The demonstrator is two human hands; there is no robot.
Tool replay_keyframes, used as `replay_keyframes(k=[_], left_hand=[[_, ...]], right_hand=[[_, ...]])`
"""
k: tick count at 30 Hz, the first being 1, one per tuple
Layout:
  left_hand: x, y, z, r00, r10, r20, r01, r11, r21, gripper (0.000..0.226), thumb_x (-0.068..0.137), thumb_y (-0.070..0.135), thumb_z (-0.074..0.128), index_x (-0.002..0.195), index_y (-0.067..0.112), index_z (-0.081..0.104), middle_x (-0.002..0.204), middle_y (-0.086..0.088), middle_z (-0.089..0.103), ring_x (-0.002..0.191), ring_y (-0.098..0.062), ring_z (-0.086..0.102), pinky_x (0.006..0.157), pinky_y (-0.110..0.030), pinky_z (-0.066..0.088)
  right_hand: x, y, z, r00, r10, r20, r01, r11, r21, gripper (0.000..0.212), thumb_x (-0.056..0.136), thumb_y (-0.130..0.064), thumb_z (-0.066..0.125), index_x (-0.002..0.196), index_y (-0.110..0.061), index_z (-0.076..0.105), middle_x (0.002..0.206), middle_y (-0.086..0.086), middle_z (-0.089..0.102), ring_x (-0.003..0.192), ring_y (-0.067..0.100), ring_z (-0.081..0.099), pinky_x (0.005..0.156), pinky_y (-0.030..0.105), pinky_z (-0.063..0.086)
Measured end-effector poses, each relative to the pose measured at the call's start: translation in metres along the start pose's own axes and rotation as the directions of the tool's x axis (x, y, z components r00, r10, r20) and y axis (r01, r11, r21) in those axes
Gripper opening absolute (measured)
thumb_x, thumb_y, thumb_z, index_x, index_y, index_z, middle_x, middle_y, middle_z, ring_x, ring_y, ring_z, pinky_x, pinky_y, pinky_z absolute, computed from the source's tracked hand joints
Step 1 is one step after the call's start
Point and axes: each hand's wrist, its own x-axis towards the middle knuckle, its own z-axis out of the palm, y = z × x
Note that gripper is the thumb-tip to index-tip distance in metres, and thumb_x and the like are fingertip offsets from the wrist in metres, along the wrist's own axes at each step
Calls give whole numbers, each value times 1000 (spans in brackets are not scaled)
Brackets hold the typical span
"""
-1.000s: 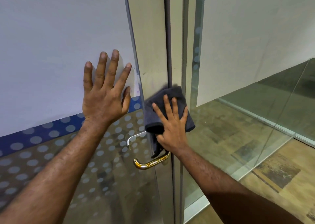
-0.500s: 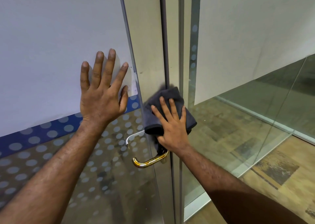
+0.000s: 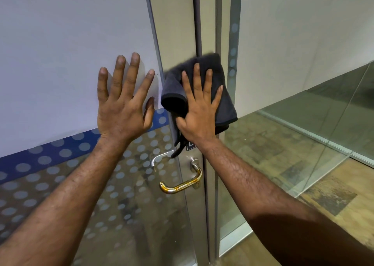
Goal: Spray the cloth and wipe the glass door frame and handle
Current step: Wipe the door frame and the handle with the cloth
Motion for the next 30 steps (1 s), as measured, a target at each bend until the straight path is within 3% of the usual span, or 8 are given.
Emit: replay_keyframes(k=[2,4,7,11,14,19,23,30], left_hand=[[1,1,0,1000,5,-5,-5,1000,-2,63,104,47,32,161,24,19,168,-14,8,154,-37,6,122,-53,-2],[3,1,1,1000,7,-13,-7,1000,3,64,104,47,33,162,25,18,168,-14,7,154,-37,6,122,-50,-6],[4,-1,0,1000,-4,-11,4,1000,6,65,104,48,32,162,26,14,169,-13,5,154,-36,5,121,-47,-12],[4,0,-1,1000,-3,-4,3,1000,-3,65,104,48,32,162,26,13,169,-13,6,154,-36,5,122,-50,-7],[3,1,-1,1000,2,5,-2,1000,-12,66,104,49,31,162,26,13,169,-13,5,154,-36,4,122,-52,-4],[3,1,-1,1000,2,-9,-2,1000,-12,64,104,49,30,162,25,17,169,-14,6,154,-37,5,122,-50,-8],[3,0,-1,1000,2,-9,-2,1000,-1,64,104,50,29,162,25,17,169,-14,6,154,-37,5,122,-49,-9],[3,0,-1,1000,-8,4,8,1000,-20,64,104,48,29,162,25,15,169,-14,6,154,-37,5,122,-54,-2]], right_hand=[[-12,5,10,998,-35,52,36,999,-33,97,83,-67,52,158,-19,16,166,14,7,153,37,-4,117,68,-3],[-34,14,19,992,-53,117,63,994,-88,105,80,-76,51,159,-20,9,165,14,3,152,33,-12,117,66,-8],[-77,28,28,965,-73,250,121,976,-180,106,81,-79,41,158,-24,-7,165,11,-5,150,31,-24,118,62,-11],[-109,40,27,941,-57,335,125,975,-184,102,82,-78,37,156,-30,-14,165,4,-11,150,28,-26,115,68,2],[-89,32,20,952,-31,303,75,988,-134,102,82,-81,36,157,-28,-9,166,8,-10,151,31,-19,115,70,1],[-15,10,10,993,-34,111,42,996,-73,107,79,-83,45,158,-21,12,165,14,1,152,36,-9,114,71,-1],[-17,3,14,996,-23,92,31,996,-86,107,78,-80,50,158,-19,14,165,15,3,152,35,-10,115,70,-2],[-119,23,32,907,-152,394,209,972,-107,99,83,-79,38,157,-31,-7,163,6,-27,152,33,-19,115,68,-1]])
